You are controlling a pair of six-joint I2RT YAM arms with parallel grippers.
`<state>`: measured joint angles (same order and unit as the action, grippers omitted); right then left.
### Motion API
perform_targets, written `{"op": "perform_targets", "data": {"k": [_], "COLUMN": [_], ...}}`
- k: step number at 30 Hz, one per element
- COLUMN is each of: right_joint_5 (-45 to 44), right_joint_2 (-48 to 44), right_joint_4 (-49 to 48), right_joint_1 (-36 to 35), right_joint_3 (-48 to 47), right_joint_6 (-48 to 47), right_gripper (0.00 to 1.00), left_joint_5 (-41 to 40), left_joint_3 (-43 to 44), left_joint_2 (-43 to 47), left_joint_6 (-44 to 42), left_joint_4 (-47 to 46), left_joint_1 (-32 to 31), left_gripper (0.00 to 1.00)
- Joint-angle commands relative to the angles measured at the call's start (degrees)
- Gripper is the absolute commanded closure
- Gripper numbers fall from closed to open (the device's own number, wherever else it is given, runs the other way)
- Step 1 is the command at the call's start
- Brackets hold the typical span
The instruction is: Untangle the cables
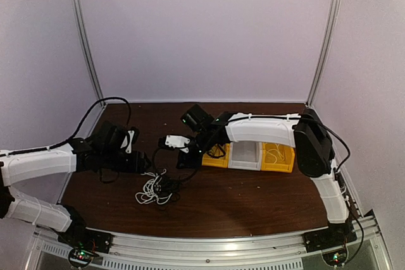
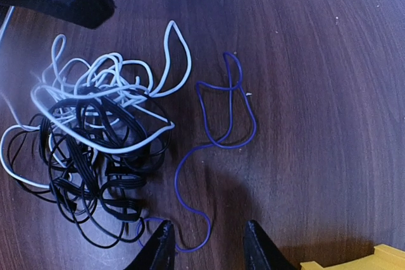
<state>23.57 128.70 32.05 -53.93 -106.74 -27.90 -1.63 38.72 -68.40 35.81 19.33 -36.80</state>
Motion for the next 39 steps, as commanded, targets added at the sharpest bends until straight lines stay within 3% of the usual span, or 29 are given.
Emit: {"op": "perform_targets", "data": {"k": [1,9,16,22,25,26,33,39], "right_joint_5": [-0.3,-1.8,-2.6,-1.8,-1.3,-1.3,1.1,2.6], "right_joint_2": [3.6,6.9,8.6,8.6,7.3,6.5,-3.3,-10.0], "right_joint_4": [3.5,3.6,2.7,2.7,2.8,2.8,0.7,0.0], "right_joint_1": [-1.5,-2.6,-2.6,-2.6,-2.6,-2.6,-2.6,-2.6], "right_joint_3": [-4.3,-6.2,-7.1,-8.1,-8.1,-8.0,-4.5,-2.7], "right_joint_6": [0.7,1.3,2.7,3.4,3.5,3.4,5.4,6.2], "right_gripper": [0.61,0.60,0.62,0.82,0.99,1.00,1.00,1.00], "left_joint_5": [-2.7,-5.1,-2.2,-1.7,-1.8,-1.5,7.2,8.1], "left_joint_3": [-2.1,-3.7,-3.6,-3.5,-3.6,-3.7,-10.7,-17.3], "left_joint_2": [3.9,8.2,7.2,7.0,7.1,7.2,14.7,17.3], "left_joint_6": [3.0,4.3,3.1,2.6,2.4,2.0,-2.8,-5.4], "left_joint_4": [-3.7,-3.8,-5.2,-5.6,-5.7,-6.4,-24.1,-41.1], "left_joint_1": [-0.2,-0.2,-0.2,-0.2,-0.2,-0.2,-1.0,-5.2], "left_gripper": [0.37,0.36,0.36,0.36,0.36,0.36,0.35,0.33]}}
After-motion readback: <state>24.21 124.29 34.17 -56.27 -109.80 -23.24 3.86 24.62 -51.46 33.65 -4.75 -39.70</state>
